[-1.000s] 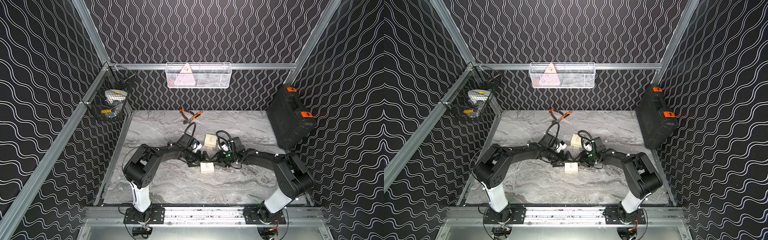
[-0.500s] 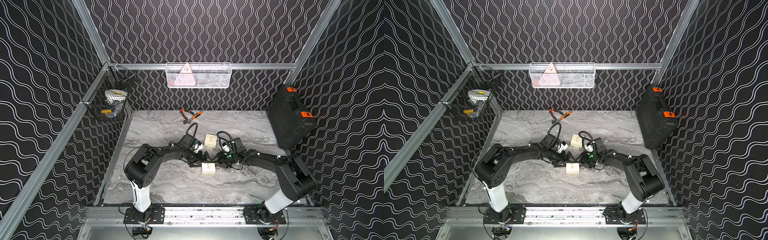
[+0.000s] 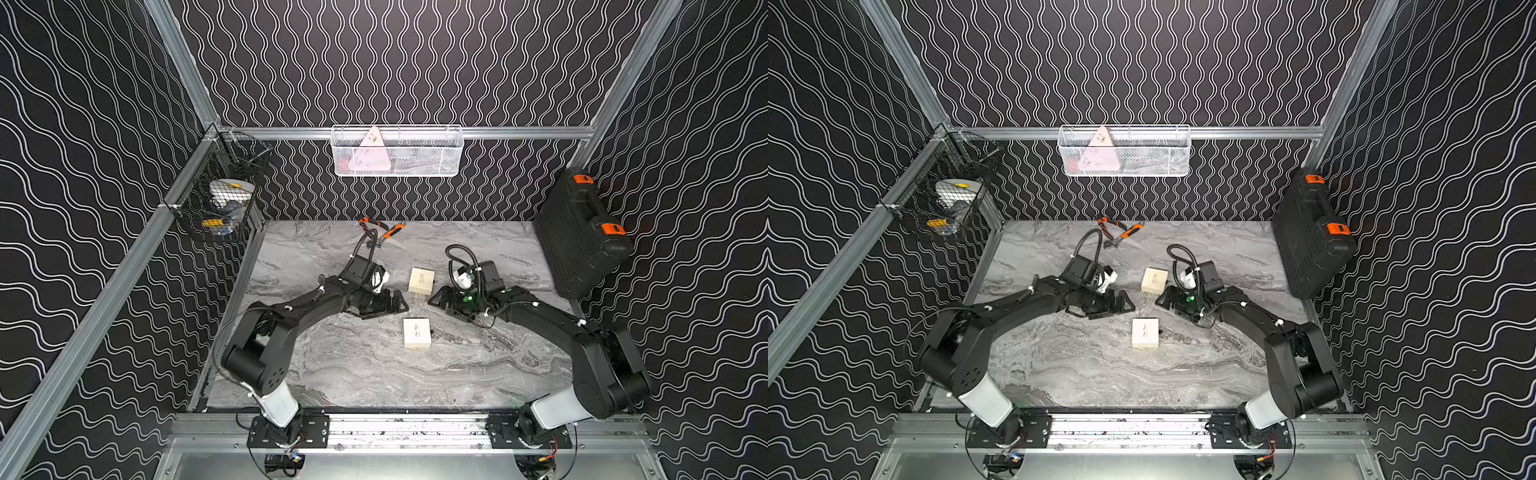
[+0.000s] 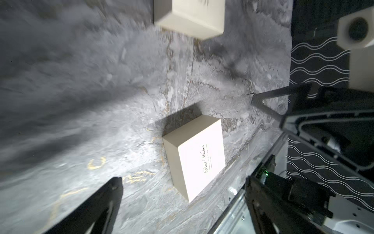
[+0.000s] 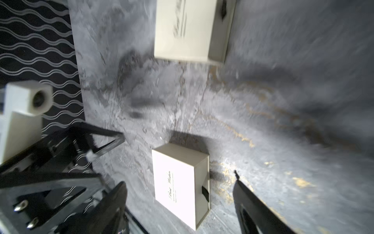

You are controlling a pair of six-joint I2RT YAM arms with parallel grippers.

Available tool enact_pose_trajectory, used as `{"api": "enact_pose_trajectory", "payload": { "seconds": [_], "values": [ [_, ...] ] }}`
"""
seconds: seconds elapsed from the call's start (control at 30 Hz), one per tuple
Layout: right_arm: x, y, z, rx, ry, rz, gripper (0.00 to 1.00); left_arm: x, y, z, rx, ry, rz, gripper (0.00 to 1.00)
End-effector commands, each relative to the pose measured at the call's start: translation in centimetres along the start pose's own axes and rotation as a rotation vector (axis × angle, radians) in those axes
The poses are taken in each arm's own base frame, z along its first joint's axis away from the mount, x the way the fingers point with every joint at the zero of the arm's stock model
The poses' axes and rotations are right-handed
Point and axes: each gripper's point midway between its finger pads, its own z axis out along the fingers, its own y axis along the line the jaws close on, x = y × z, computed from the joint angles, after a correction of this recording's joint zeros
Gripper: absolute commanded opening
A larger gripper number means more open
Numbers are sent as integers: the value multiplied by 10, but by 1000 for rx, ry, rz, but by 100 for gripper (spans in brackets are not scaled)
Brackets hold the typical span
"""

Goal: Place the earrings into the drawer-style jewelry box
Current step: Close the drawer of the jewelry box, then reset both arms

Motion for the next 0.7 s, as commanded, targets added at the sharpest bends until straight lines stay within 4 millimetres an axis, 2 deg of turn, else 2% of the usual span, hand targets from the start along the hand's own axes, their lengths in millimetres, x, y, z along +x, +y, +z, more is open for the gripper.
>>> {"api": "enact_pose_trajectory", "payload": {
  "seconds": [0.0,0.1,0.17,0.23,0.3,0.4,0.53,0.67],
  "values": [
    [-45,-24,-32,229,-237,-89,93,-24,26,-46,-256,-176,188,98],
    [-89,-26,-63,292,-503,-178,99,-48,41,-91,-446,-398,319,98],
    [-107,-29,-77,337,-640,-251,99,-59,55,-114,-569,-546,380,98],
    [-114,-36,-80,413,-685,-353,98,-58,73,-128,-683,-624,432,98],
    [-116,-51,-79,498,-670,-401,98,-54,90,-128,-778,-620,483,98],
    [-117,-85,-81,616,-639,-426,98,-44,118,-118,-882,-565,523,97],
    [-117,-137,-88,678,-679,-373,98,-44,131,-103,-808,-567,577,97],
    [-111,-166,-86,628,-742,-310,98,-42,143,-94,-761,-608,615,97]
  ]
}}
